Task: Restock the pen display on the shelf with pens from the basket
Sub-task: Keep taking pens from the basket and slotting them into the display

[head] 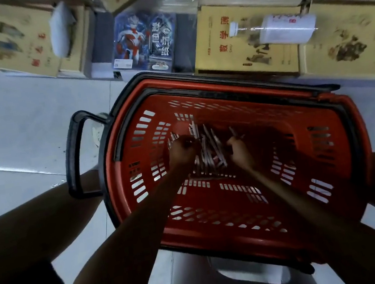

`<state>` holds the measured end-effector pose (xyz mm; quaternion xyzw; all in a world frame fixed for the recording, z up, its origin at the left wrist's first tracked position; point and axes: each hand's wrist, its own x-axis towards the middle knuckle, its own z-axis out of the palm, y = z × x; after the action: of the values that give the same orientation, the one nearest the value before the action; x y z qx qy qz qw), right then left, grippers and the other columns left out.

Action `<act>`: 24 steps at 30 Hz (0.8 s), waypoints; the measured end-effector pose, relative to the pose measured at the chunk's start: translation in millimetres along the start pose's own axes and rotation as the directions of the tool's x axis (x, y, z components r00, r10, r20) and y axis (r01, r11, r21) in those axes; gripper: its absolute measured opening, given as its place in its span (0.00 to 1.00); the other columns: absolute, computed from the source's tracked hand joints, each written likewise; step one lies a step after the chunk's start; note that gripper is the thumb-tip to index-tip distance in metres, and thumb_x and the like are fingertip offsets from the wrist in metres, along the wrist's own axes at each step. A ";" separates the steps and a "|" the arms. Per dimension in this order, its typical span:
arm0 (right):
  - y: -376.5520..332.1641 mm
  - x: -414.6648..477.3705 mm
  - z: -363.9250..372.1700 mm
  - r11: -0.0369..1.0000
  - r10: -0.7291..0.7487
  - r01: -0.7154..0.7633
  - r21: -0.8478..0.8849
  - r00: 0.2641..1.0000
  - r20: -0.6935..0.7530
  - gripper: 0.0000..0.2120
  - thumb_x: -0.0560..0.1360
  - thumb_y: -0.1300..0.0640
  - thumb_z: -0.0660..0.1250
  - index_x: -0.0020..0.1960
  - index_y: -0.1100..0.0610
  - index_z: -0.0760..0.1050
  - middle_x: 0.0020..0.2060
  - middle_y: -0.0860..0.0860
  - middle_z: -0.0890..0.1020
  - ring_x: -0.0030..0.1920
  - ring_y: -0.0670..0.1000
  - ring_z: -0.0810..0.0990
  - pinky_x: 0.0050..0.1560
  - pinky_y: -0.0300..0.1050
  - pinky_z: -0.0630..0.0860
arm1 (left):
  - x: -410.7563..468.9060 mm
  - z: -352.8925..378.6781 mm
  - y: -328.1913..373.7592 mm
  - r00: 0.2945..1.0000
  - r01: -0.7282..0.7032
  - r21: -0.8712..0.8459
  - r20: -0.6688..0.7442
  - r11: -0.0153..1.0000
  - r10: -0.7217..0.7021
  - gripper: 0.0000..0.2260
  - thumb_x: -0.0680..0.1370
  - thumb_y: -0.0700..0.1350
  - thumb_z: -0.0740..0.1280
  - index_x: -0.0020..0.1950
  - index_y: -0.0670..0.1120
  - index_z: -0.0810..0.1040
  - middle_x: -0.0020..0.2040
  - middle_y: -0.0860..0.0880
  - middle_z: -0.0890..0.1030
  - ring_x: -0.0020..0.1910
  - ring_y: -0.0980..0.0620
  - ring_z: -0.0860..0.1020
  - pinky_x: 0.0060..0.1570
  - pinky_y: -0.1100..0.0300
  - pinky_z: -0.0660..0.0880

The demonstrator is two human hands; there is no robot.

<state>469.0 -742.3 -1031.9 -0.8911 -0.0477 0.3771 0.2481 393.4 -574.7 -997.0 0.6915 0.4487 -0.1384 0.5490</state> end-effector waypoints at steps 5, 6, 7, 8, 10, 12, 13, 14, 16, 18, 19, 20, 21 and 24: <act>-60.5 -60.5 -40.3 0.977 -0.032 0.047 0.206 0.996 -0.079 0.05 0.74 0.57 0.75 0.44 0.53 0.78 0.41 0.48 0.83 0.46 0.44 0.78 0.48 0.43 0.75 | -41.8 -23.0 40.5 0.997 0.073 -0.341 0.028 0.937 -0.068 0.11 0.81 0.34 0.67 0.43 0.47 0.84 0.35 0.52 0.84 0.36 0.55 0.82 0.38 0.61 0.79; -70.2 -70.9 -47.5 0.954 -0.033 0.061 0.294 0.995 -0.100 0.06 0.74 0.58 0.75 0.45 0.53 0.78 0.40 0.47 0.81 0.45 0.43 0.77 0.47 0.41 0.73 | -50.7 -26.3 49.2 0.994 0.105 -0.427 0.035 0.898 -0.100 0.11 0.82 0.35 0.65 0.43 0.46 0.83 0.32 0.52 0.84 0.33 0.54 0.82 0.34 0.63 0.78; -81.0 -82.1 -56.5 0.923 -0.027 0.066 0.380 0.994 -0.106 0.05 0.75 0.59 0.75 0.45 0.55 0.78 0.39 0.47 0.80 0.42 0.44 0.77 0.44 0.40 0.72 | -61.3 -29.8 59.1 0.992 0.124 -0.492 0.043 0.862 -0.118 0.11 0.82 0.36 0.64 0.45 0.44 0.83 0.30 0.52 0.83 0.31 0.54 0.81 0.30 0.64 0.76; -90.0 -89.5 -65.0 0.895 -0.038 0.086 0.437 0.992 -0.119 0.05 0.75 0.60 0.74 0.46 0.56 0.78 0.38 0.47 0.80 0.39 0.45 0.78 0.40 0.37 0.72 | -72.1 -33.3 69.7 0.991 0.133 -0.550 0.060 0.824 -0.120 0.10 0.82 0.37 0.64 0.47 0.43 0.84 0.30 0.52 0.82 0.29 0.54 0.80 0.28 0.65 0.75; -109.5 -105.2 -82.9 0.860 -0.075 0.124 0.495 0.990 -0.117 0.03 0.77 0.60 0.73 0.48 0.56 0.80 0.40 0.48 0.81 0.41 0.48 0.81 0.41 0.31 0.75 | -90.1 -40.3 87.0 0.990 0.142 -0.593 0.082 0.792 -0.115 0.11 0.82 0.40 0.63 0.50 0.45 0.86 0.32 0.51 0.80 0.28 0.53 0.77 0.28 0.63 0.72; -126.9 -122.6 -99.7 0.811 -0.091 0.137 0.569 0.990 -0.108 0.03 0.75 0.55 0.74 0.45 0.50 0.80 0.42 0.50 0.84 0.46 0.55 0.85 0.53 0.47 0.83 | -105.4 -47.9 103.0 0.995 0.100 -0.593 0.081 0.799 -0.064 0.15 0.82 0.42 0.61 0.46 0.50 0.86 0.32 0.50 0.77 0.28 0.52 0.72 0.29 0.62 0.68; -134.1 -132.0 -108.8 0.787 -0.112 0.154 0.597 0.988 -0.107 0.02 0.72 0.52 0.73 0.43 0.48 0.79 0.43 0.50 0.84 0.48 0.58 0.86 0.56 0.58 0.82 | -113.1 -51.7 110.8 0.997 0.069 -0.586 0.077 0.807 -0.029 0.15 0.82 0.43 0.60 0.45 0.51 0.86 0.32 0.50 0.76 0.28 0.52 0.70 0.28 0.62 0.66; -138.5 -138.5 -116.5 0.762 -0.149 0.188 0.619 0.982 -0.115 0.02 0.71 0.51 0.71 0.43 0.48 0.79 0.43 0.50 0.84 0.49 0.60 0.86 0.57 0.64 0.81 | -121.0 -55.0 119.1 0.997 0.038 -0.582 0.072 0.812 0.005 0.15 0.83 0.43 0.59 0.47 0.51 0.85 0.34 0.49 0.76 0.28 0.53 0.69 0.28 0.63 0.64; -150.8 -156.3 -135.3 0.735 -0.188 0.249 0.631 0.969 -0.163 0.01 0.75 0.55 0.70 0.45 0.50 0.78 0.43 0.50 0.83 0.49 0.59 0.85 0.57 0.66 0.80 | -138.2 -62.4 135.4 0.996 -0.006 -0.582 0.067 0.813 0.056 0.17 0.84 0.44 0.58 0.47 0.52 0.85 0.38 0.45 0.77 0.27 0.53 0.67 0.27 0.63 0.61; -163.2 -176.1 -155.3 0.691 -0.204 0.274 0.668 0.962 -0.184 0.02 0.80 0.62 0.67 0.49 0.56 0.78 0.43 0.53 0.82 0.45 0.56 0.84 0.56 0.62 0.81 | -156.6 -69.5 148.7 0.993 -0.037 -0.625 0.065 0.780 0.099 0.20 0.84 0.43 0.57 0.41 0.53 0.85 0.36 0.46 0.73 0.25 0.54 0.64 0.24 0.64 0.58; -168.6 -186.2 -164.9 0.671 -0.213 0.280 0.687 0.960 -0.183 0.03 0.81 0.63 0.65 0.52 0.60 0.78 0.44 0.56 0.82 0.44 0.55 0.84 0.54 0.59 0.81 | -165.6 -72.8 153.6 0.990 -0.056 -0.647 0.061 0.760 0.125 0.19 0.85 0.42 0.57 0.41 0.52 0.84 0.34 0.48 0.71 0.25 0.55 0.63 0.23 0.64 0.56; -172.6 -195.8 -173.5 0.649 -0.219 0.283 0.707 0.959 -0.183 0.04 0.82 0.64 0.64 0.54 0.62 0.77 0.46 0.59 0.82 0.43 0.55 0.83 0.52 0.57 0.81 | -174.8 -75.8 158.8 0.987 -0.074 -0.662 0.060 0.746 0.151 0.18 0.85 0.42 0.56 0.45 0.51 0.83 0.33 0.50 0.70 0.25 0.55 0.63 0.23 0.63 0.56; -175.8 -205.4 -181.2 0.630 -0.221 0.284 0.723 0.958 -0.183 0.05 0.83 0.64 0.63 0.55 0.62 0.77 0.46 0.60 0.82 0.42 0.55 0.83 0.50 0.56 0.80 | -184.5 -79.3 163.1 0.983 -0.092 -0.663 0.057 0.743 0.173 0.16 0.85 0.42 0.56 0.49 0.48 0.82 0.32 0.52 0.70 0.25 0.56 0.63 0.23 0.63 0.55; -182.3 -230.8 -197.8 0.566 -0.216 0.272 0.778 0.960 -0.179 0.10 0.85 0.63 0.58 0.56 0.58 0.78 0.44 0.56 0.82 0.39 0.52 0.80 0.44 0.48 0.78 | -212.0 -88.0 173.5 0.967 -0.141 -0.677 0.063 0.722 0.248 0.12 0.85 0.42 0.55 0.50 0.45 0.78 0.32 0.51 0.70 0.25 0.55 0.62 0.24 0.61 0.55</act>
<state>461.1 -726.4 -677.9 -0.6830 0.0105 0.2922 0.6693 382.4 -595.4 -710.2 0.4800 0.3508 0.0384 0.8032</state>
